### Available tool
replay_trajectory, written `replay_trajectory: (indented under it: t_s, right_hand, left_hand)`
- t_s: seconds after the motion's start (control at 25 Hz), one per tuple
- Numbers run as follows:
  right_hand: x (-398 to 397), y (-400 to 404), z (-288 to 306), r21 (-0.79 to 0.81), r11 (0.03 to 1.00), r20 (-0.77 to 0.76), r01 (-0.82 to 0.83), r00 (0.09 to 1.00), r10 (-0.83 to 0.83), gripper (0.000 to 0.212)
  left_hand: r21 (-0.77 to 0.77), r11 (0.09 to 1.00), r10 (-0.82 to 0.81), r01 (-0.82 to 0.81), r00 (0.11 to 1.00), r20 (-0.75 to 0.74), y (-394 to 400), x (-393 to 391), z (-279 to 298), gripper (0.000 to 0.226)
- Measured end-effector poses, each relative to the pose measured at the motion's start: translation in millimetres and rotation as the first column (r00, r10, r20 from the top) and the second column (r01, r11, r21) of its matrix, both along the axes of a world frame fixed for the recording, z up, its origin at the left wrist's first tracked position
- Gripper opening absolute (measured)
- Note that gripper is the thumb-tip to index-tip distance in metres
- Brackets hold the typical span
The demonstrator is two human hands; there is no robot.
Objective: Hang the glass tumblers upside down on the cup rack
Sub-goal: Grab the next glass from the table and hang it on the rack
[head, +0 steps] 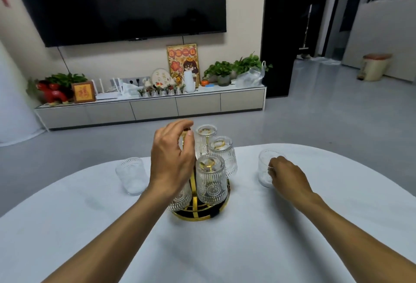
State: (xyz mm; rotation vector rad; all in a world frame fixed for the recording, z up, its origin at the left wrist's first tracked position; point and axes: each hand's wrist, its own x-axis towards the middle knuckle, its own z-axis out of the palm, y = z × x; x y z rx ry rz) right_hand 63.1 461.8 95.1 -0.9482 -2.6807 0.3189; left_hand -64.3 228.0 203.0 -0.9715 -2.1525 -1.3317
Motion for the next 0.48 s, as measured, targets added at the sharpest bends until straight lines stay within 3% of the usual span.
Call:
replay_trajectory:
  t_s: [0.16,0.24,0.32,0.4,0.48]
  right_hand:
    - [29,-32,13,-0.033,0.999,-0.300,-0.021,0.954,0.010,0.012]
    - [51,-58,30,-0.001,0.999,-0.472,-0.043,0.881,0.038,0.011]
    - [65,-86,61,-0.085,0.987,-0.632,-0.138,0.773,0.054,0.013]
    - [64,-116,96,-0.250,0.906,-0.763,-0.342,0.646,0.033,0.011]
    - [54,-147,121,-0.329,0.789,-0.816,-0.520,0.576,0.039,0.012]
  left_hand:
    - [0.103,0.994,0.034,-0.041,0.997,0.071,-18,1,6,0.021]
    - [0.177,0.983,0.031,-0.052,0.993,0.118,-26,10,8,0.019]
    - [0.246,0.969,-0.031,-0.023,0.977,0.210,-36,22,14,0.019]
    - [0.247,0.963,-0.199,0.111,0.909,0.367,-48,32,22,0.025]
    - [0.216,0.929,-0.371,0.301,0.774,0.514,-63,39,25,0.038]
